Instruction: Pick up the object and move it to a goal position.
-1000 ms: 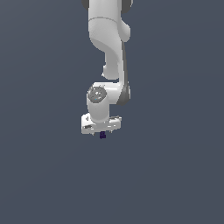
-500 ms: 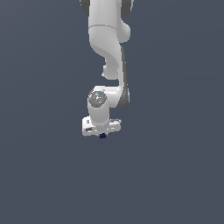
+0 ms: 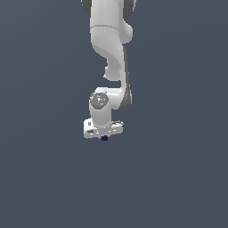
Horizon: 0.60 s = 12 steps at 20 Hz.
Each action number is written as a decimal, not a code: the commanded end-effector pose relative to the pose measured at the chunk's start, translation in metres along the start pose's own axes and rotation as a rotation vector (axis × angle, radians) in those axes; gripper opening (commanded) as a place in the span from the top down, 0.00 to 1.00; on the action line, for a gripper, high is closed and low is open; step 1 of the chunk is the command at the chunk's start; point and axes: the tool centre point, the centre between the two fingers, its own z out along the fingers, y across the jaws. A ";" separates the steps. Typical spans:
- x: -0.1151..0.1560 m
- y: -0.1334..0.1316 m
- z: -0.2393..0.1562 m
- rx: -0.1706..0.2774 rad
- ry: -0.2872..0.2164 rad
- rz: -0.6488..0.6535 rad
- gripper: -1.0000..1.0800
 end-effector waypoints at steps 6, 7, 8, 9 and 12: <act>0.001 -0.015 -0.016 0.000 0.001 0.000 1.00; 0.001 -0.019 -0.020 0.000 0.001 0.000 1.00; 0.002 -0.023 -0.025 0.000 0.001 0.000 1.00; 0.002 -0.028 -0.030 0.000 0.001 0.000 1.00; 0.003 -0.047 -0.050 0.000 0.000 0.000 1.00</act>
